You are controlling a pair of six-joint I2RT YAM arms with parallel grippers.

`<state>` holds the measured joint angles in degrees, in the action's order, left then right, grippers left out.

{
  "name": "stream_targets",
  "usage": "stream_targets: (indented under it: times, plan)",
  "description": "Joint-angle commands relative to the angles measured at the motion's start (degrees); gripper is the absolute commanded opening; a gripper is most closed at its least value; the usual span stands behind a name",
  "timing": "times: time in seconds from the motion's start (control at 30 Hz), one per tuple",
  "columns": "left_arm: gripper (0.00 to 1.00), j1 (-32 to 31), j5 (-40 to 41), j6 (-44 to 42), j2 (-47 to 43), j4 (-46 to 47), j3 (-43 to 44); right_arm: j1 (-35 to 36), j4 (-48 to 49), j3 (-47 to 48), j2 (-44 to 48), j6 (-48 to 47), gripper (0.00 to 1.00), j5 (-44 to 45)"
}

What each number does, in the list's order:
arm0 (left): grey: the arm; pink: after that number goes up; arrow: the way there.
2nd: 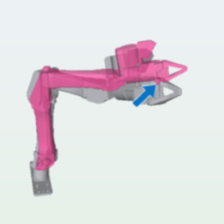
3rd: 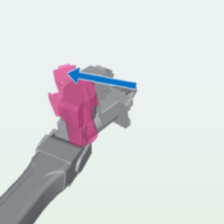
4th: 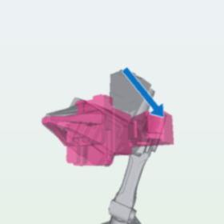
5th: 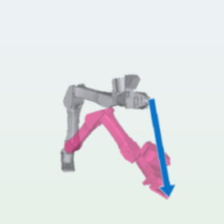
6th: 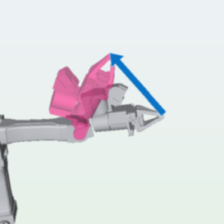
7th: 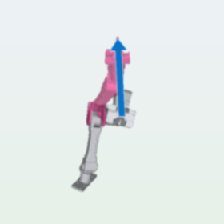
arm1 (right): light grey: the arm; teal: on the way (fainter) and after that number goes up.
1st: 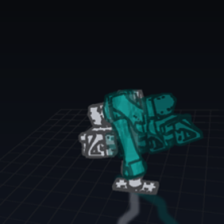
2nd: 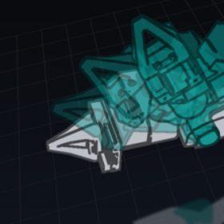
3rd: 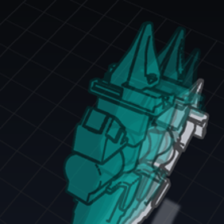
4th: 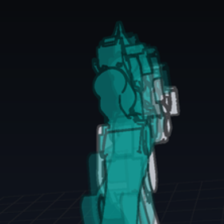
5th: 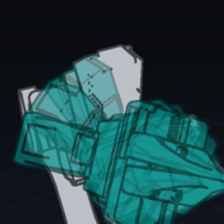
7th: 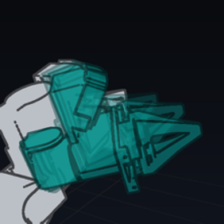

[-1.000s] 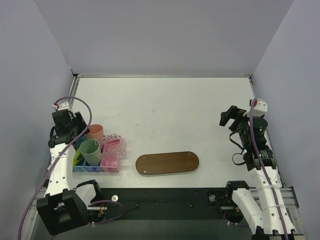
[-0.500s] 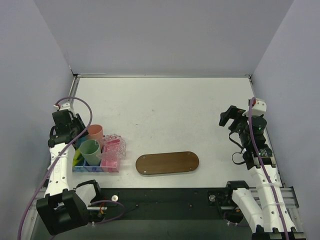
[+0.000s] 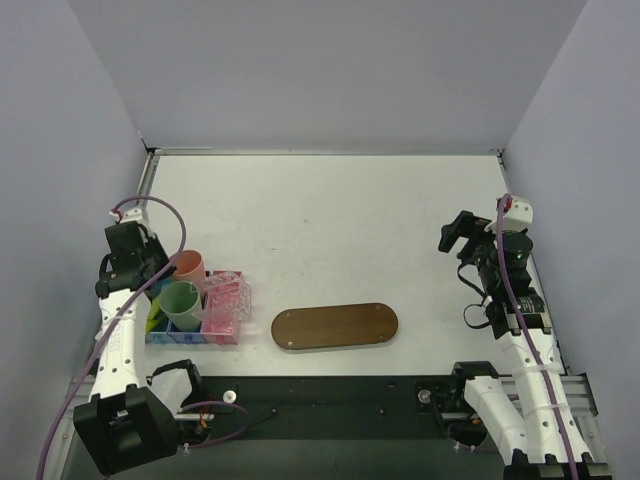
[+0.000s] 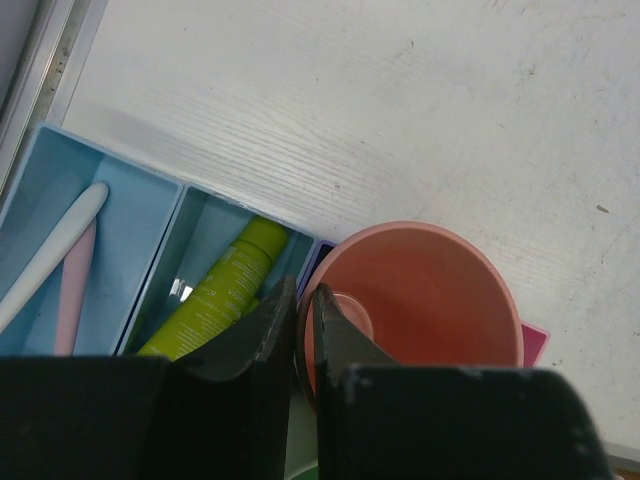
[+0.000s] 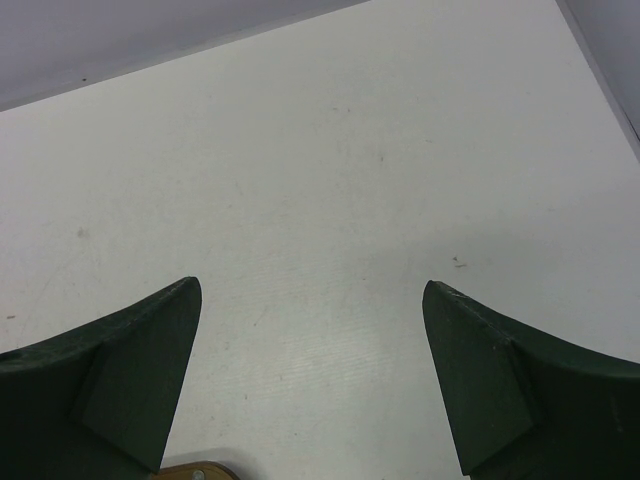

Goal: Prepare toiletry sets of a toothbrush and toothpaste on the tray

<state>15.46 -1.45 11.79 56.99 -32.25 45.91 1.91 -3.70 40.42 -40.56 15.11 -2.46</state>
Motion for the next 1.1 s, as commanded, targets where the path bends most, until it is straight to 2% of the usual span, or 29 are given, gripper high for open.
stream_targets:
  times: [0.0, 0.1, 0.73, 1.07]
  plan:
    - [0.10, -0.3, 0.9, 0.0, -1.9, -0.4, 3.0, 0.0, 1.6, 1.6, -0.1, -0.3, 0.87, 1.0]
    - [0.00, -0.3, 1.0, -0.1, -2.6, -0.3, 3.0, 0.0, 1.6, 1.5, -0.2, -0.3, 0.87, 1.1]
    - [0.00, -1.0, 5.2, -1.1, -10.8, 4.7, 0.8, 0.0, 1.5, 1.8, -0.8, -0.1, 0.87, 1.1]
    - [0.00, -1.2, 7.5, -1.1, -12.1, 6.5, 0.9, 0.0, 1.5, 1.8, -0.7, 0.2, 0.87, 0.7]
